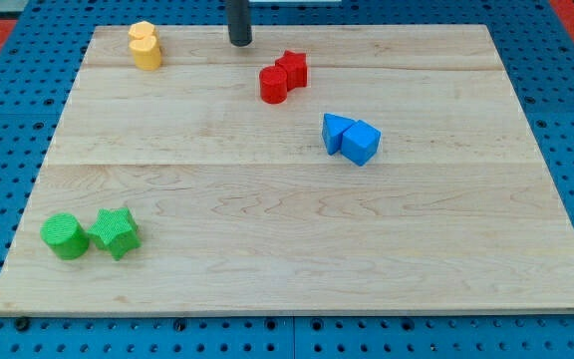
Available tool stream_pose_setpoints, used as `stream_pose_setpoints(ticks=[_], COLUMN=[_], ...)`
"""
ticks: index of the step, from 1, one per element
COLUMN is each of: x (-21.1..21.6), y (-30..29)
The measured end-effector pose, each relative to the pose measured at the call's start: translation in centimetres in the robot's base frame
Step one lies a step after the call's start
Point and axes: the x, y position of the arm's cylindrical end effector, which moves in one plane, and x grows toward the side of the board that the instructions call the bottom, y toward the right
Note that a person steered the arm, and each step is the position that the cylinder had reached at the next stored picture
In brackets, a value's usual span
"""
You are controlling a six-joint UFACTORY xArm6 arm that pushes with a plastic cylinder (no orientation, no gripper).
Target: Move your arm closer to blue cube
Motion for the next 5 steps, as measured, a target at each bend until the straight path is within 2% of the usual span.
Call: stream_pose_setpoints(ticks=[3,4,5], x=[-2.1,-2.1,-0.4], y=[5.6,6.7,10.9])
